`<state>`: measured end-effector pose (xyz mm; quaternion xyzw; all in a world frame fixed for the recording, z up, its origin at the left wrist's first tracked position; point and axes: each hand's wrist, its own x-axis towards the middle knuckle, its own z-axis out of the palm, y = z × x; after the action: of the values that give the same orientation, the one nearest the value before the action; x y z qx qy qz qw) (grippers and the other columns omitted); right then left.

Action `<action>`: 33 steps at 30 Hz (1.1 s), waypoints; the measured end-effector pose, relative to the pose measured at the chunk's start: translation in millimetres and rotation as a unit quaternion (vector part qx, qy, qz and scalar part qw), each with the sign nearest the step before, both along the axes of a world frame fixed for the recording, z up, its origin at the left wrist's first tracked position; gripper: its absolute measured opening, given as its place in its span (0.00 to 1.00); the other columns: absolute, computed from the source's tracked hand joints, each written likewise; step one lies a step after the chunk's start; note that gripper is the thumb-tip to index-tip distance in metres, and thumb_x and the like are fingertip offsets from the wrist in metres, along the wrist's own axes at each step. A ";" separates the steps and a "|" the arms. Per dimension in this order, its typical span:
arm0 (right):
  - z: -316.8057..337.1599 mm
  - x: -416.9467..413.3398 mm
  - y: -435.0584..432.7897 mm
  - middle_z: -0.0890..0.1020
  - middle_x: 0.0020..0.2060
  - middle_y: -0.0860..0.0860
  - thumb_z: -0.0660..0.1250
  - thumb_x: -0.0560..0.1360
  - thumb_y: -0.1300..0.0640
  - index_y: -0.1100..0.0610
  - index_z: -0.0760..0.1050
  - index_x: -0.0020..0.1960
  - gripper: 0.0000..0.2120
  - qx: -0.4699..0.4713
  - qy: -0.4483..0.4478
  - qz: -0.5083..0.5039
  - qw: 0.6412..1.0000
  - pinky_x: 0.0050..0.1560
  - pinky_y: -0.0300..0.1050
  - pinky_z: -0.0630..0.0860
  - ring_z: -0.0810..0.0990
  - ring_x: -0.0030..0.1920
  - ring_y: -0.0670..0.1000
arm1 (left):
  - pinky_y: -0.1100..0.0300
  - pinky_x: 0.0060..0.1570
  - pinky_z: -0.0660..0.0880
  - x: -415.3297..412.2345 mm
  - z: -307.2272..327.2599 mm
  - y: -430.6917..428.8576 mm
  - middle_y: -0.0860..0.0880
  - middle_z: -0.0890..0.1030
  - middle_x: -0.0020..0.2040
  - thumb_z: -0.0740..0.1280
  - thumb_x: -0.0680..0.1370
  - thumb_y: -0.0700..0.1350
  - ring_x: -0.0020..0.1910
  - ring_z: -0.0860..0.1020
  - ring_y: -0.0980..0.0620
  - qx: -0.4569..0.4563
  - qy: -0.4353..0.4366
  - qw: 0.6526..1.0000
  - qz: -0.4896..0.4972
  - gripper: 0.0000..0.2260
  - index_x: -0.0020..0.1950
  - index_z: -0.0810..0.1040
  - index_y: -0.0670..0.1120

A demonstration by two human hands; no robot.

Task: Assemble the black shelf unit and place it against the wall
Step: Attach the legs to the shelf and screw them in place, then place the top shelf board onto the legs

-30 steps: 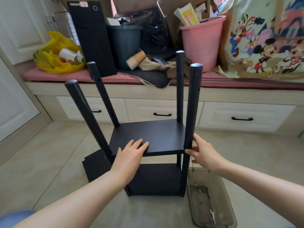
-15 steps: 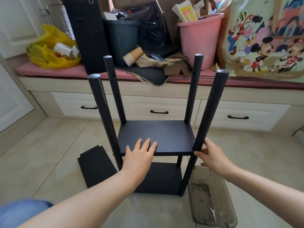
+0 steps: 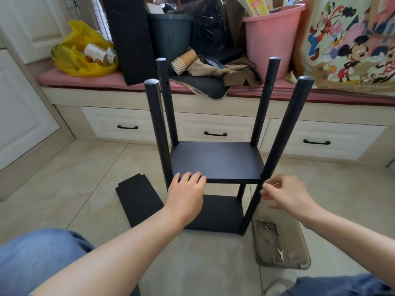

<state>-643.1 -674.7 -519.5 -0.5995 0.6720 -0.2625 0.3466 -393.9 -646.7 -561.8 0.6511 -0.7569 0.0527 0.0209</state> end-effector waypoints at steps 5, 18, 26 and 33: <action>-17.7 44.3 19.4 0.82 0.47 0.49 0.64 0.80 0.54 0.55 0.77 0.55 0.07 -0.020 0.112 0.134 0.984 0.45 0.40 0.74 0.80 0.49 0.49 | 0.51 0.73 0.63 17.2 -7.3 28.2 0.48 0.73 0.72 0.60 0.80 0.39 0.70 0.70 0.45 -0.027 0.017 0.999 -0.003 0.17 0.68 0.75 0.45; -85.5 193.7 18.3 0.78 0.55 0.58 0.57 0.82 0.53 0.57 0.70 0.54 0.08 0.056 0.286 0.363 0.885 0.46 0.48 0.74 0.78 0.50 0.59 | 0.53 0.49 0.67 124.3 -88.1 76.0 0.46 0.79 0.59 0.57 0.80 0.39 0.61 0.74 0.43 0.194 0.005 0.962 0.194 0.12 0.62 0.74 0.46; -158.1 281.5 0.0 0.77 0.60 0.58 0.56 0.83 0.54 0.60 0.69 0.66 0.15 0.137 0.258 0.404 0.867 0.56 0.52 0.78 0.79 0.55 0.58 | 0.52 0.55 0.76 171.0 -149.7 57.7 0.43 0.78 0.65 0.58 0.80 0.39 0.63 0.76 0.42 0.255 0.155 0.901 0.315 0.18 0.69 0.73 0.45; -236.2 321.1 -33.9 0.77 0.60 0.57 0.57 0.83 0.54 0.59 0.65 0.70 0.17 0.192 0.221 0.359 0.886 0.55 0.49 0.76 0.78 0.56 0.57 | 0.52 0.61 0.72 193.1 -205.7 32.0 0.43 0.76 0.67 0.59 0.81 0.40 0.69 0.68 0.43 0.213 0.293 0.828 0.428 0.19 0.73 0.71 0.44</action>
<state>-322.0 -708.6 -755.7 -0.7642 0.5070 0.1536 0.3679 -200.8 -614.6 -767.6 0.8829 -0.3532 -0.2993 0.0782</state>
